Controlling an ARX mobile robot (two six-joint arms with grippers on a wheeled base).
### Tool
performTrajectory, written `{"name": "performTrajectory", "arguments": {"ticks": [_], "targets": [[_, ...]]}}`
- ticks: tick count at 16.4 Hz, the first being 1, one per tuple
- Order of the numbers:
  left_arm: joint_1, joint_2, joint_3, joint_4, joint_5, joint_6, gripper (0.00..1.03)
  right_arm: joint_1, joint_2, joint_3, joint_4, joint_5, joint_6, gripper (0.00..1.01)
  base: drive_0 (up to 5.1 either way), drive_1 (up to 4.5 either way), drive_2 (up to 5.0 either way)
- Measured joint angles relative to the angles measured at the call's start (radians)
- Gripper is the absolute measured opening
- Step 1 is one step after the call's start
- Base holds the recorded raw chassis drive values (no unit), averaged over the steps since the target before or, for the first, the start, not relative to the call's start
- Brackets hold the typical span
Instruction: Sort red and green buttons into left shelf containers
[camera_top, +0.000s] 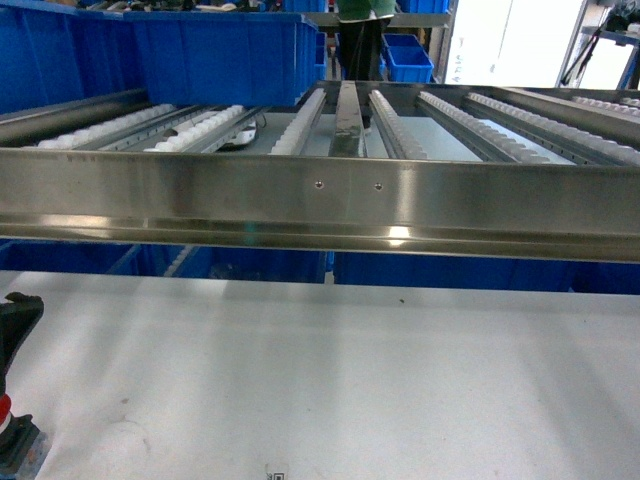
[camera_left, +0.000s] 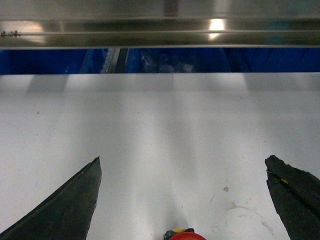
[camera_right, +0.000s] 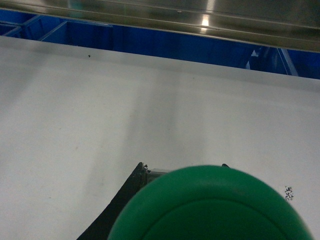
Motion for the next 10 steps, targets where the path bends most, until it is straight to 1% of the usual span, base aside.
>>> {"name": "performTrajectory", "arguments": {"ticks": [2, 5, 7, 8, 9, 10], "targets": [[-0.002, 0.094, 0.01, 0.024, -0.012, -0.007, 0.98, 0.0, 0.0, 0.0, 0.0, 0.0, 0.0, 0.35, 0.0, 0.0, 0.0], [-0.032, 0.153, 0.037, 0.026, -0.042, -0.011, 0.98, 0.0, 0.0, 0.0, 0.0, 0.0, 0.0, 0.35, 0.0, 0.0, 0.0], [-0.051, 0.162, 0.044, 0.009, -0.053, -0.029, 0.98, 0.0, 0.0, 0.0, 0.0, 0.0, 0.003, 0.35, 0.0, 0.0, 0.0], [-0.057, 0.174, 0.043, -0.021, -0.053, -0.042, 0.98, 0.0, 0.0, 0.0, 0.0, 0.0, 0.003, 0.35, 0.0, 0.0, 0.0], [-0.059, 0.191, 0.04, -0.02, -0.059, -0.057, 0.98, 0.0, 0.0, 0.0, 0.0, 0.0, 0.003, 0.35, 0.0, 0.0, 0.0], [-0.059, 0.196, 0.039, -0.024, -0.066, -0.063, 0.98, 0.0, 0.0, 0.0, 0.0, 0.0, 0.003, 0.35, 0.0, 0.0, 0.0]]}}
